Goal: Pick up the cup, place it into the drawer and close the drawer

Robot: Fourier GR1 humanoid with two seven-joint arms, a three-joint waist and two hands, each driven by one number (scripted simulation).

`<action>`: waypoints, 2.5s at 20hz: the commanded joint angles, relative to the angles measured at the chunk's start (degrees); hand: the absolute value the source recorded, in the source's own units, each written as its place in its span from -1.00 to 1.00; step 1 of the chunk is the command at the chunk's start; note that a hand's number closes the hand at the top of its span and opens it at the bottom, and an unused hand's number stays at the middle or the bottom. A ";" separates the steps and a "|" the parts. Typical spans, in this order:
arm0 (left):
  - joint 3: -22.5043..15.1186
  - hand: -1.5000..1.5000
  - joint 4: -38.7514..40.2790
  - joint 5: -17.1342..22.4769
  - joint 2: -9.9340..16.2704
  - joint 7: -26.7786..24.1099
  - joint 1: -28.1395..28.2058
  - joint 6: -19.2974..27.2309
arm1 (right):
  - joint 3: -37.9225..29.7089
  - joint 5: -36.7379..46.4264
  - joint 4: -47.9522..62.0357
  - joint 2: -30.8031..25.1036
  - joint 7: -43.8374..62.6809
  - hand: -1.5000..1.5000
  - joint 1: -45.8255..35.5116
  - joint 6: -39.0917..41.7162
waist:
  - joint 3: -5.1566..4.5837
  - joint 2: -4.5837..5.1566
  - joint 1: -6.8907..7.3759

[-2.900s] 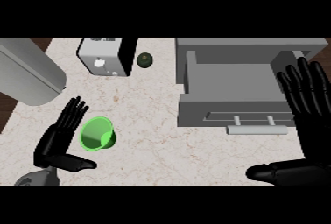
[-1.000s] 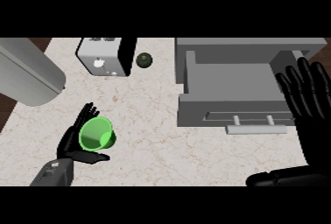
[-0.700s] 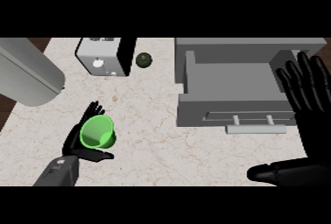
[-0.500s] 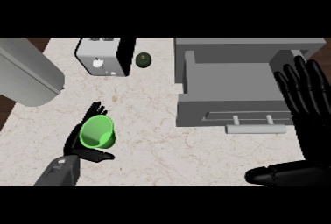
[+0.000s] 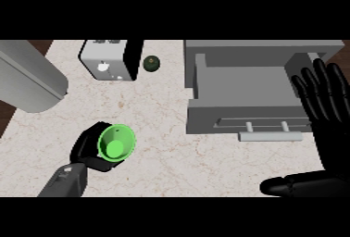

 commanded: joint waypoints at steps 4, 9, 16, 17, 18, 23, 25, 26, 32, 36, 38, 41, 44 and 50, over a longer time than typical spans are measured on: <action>1.48 1.00 -0.80 1.07 -1.97 -11.39 0.43 1.10 | -2.43 -3.47 -0.68 -1.42 -1.79 -1.00 3.64 2.94 | 0.04 -0.03 -0.29; 8.07 1.00 -4.02 6.55 -3.12 -10.90 2.29 13.57 | -1.44 -0.63 0.21 -0.84 0.03 -1.00 -0.43 0.25 | 0.07 -0.17 0.74; 5.53 1.00 -18.48 8.99 -4.42 -8.31 7.89 9.52 | -3.58 -3.65 -1.17 -2.68 1.61 -1.00 0.84 2.02 | 0.17 -0.48 1.14; 5.27 1.00 -19.94 9.43 -3.93 -5.66 5.57 9.61 | -2.15 -1.51 0.96 -0.90 0.15 -1.00 -0.47 0.42 | 0.16 -0.42 1.19; 4.36 1.00 -22.83 9.87 -5.50 -1.93 3.92 11.15 | -0.92 -0.30 -0.87 -0.23 2.14 -1.00 -1.00 -1.17 | 0.17 -0.54 1.27; -1.55 1.00 -36.47 8.30 -7.87 7.06 7.10 14.83 | -1.96 -1.21 -1.77 -1.23 0.45 -1.00 1.92 0.86 | 0.20 -0.57 1.12; -2.21 1.00 -43.78 10.23 -7.51 11.41 8.75 13.98 | -1.94 -2.47 -0.89 -1.11 -1.22 -1.00 5.12 2.68 | 0.22 -0.58 1.17; -2.63 1.00 -47.38 11.71 -7.51 15.37 8.64 13.53 | -1.65 -1.05 -0.22 -0.75 1.29 -1.00 -0.26 -0.03 | 0.19 -0.57 1.50; -9.08 1.00 -60.42 15.17 -10.33 26.95 6.51 23.52 | -0.54 0.06 -0.37 0.04 -0.13 -1.00 2.27 0.35 | 0.16 -0.55 1.11; -10.27 1.00 -59.91 14.12 -10.39 32.14 -1.50 30.94 | -2.06 -1.67 -1.72 -0.97 -0.11 -1.00 3.16 1.48 | 0.14 -0.34 0.49; -8.27 1.00 -61.72 13.60 -9.76 36.57 -5.07 29.81 | -1.09 0.06 0.00 -0.42 -2.37 -1.00 3.70 1.76 | 0.15 -0.32 0.57; -9.23 1.00 -62.23 11.38 -9.41 39.46 -7.79 32.88 | -4.11 -2.82 -1.81 -2.39 1.86 -1.00 1.76 1.48 | 0.14 -0.31 0.50; -7.43 1.00 -53.51 10.45 -9.83 37.36 -16.03 34.19 | -1.19 1.17 3.18 0.32 -3.99 -1.00 1.10 0.82 | 0.14 -0.15 0.32; -11.20 1.00 -47.86 8.81 -10.42 40.09 -24.71 40.02 | -1.06 0.43 -0.23 -0.19 -2.89 -1.00 3.63 1.74 | 0.14 -0.18 -0.01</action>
